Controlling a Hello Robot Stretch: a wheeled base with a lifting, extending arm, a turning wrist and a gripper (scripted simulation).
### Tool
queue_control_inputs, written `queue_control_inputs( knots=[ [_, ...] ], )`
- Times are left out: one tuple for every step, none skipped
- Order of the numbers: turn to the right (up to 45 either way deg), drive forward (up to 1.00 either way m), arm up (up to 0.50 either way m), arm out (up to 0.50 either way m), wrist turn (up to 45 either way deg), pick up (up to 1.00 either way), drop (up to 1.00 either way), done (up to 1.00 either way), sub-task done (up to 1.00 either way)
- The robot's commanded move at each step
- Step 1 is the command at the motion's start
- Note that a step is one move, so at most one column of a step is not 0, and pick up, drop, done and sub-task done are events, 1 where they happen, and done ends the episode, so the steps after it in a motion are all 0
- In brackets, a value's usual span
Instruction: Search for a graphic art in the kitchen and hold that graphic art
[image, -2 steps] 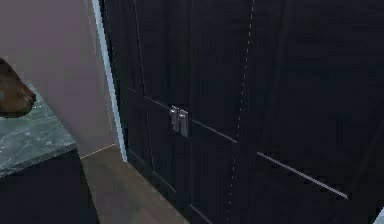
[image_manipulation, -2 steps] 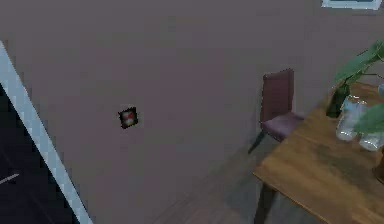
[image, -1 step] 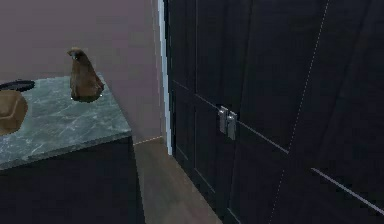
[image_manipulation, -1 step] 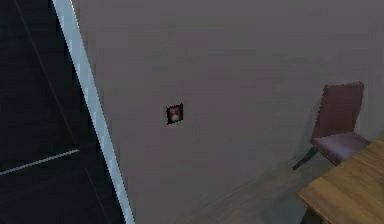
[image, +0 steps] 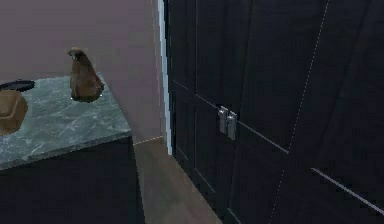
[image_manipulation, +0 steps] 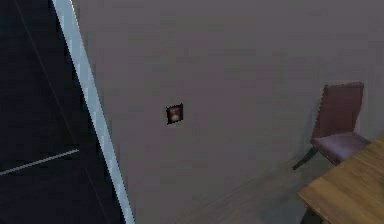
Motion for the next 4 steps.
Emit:
queue_control_inputs(
  knots=[
    [0.0, 0.0, 0.38, 0.0, 0.0, 0.0, 0.0, 0.0, 0.0],
    [0.0, 0.0, 0.0, 0.5, 0.0, 0.0, 0.0, 0.0, 0.0],
    [0.0, 0.0, 0.0, 0.0, 45.0, 0.0, 0.0, 0.0, 0.0],
    [0.0, 0.0, 0.0, 0.0, 45.0, 0.0, 0.0, 0.0, 0.0]
  ],
)
